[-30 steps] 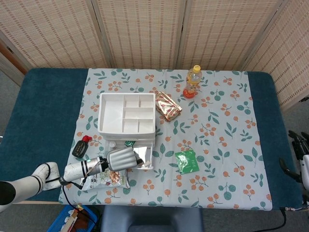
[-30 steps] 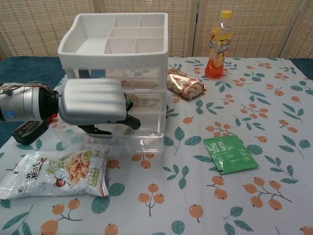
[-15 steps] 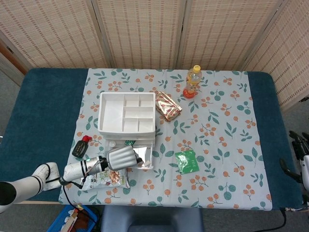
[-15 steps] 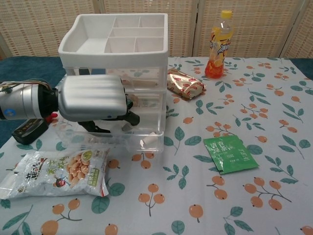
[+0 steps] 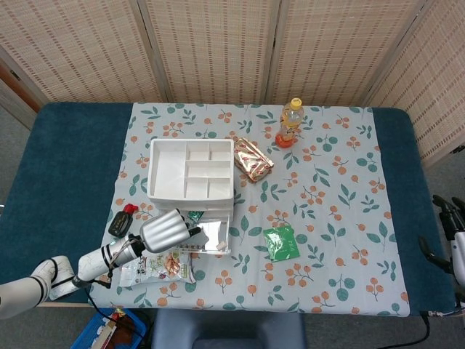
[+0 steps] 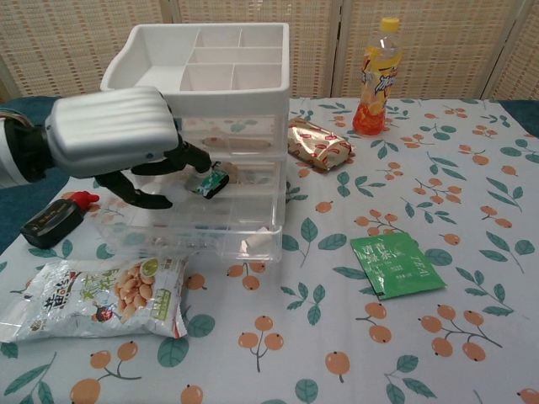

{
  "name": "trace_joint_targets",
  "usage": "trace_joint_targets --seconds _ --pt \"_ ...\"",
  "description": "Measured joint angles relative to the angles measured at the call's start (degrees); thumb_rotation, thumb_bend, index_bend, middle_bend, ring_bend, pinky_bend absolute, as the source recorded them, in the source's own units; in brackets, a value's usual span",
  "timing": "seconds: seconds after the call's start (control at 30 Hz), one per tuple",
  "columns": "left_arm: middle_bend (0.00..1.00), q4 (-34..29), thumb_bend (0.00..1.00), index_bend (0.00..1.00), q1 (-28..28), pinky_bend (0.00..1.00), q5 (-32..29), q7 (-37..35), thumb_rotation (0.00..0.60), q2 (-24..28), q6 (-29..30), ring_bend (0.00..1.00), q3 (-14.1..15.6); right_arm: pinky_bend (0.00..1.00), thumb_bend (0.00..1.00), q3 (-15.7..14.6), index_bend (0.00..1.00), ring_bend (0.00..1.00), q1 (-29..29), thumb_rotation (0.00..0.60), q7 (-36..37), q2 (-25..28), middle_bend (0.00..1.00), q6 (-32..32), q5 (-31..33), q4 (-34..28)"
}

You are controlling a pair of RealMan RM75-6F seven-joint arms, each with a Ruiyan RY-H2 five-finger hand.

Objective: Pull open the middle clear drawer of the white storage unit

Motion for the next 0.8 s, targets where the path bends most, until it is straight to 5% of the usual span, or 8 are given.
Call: trace_joint_targets --seconds 0.8 --pt "0.89 -4.4 0.24 0.55 16.1 1.00 -8.9 -0.4 0.600 8.1 5.7 0.95 1.2 0.21 0.34 0.0 0.08 0.14 1.4 0.600 -0.1 0.1 0.21 -0.6 -1.6 -0.6"
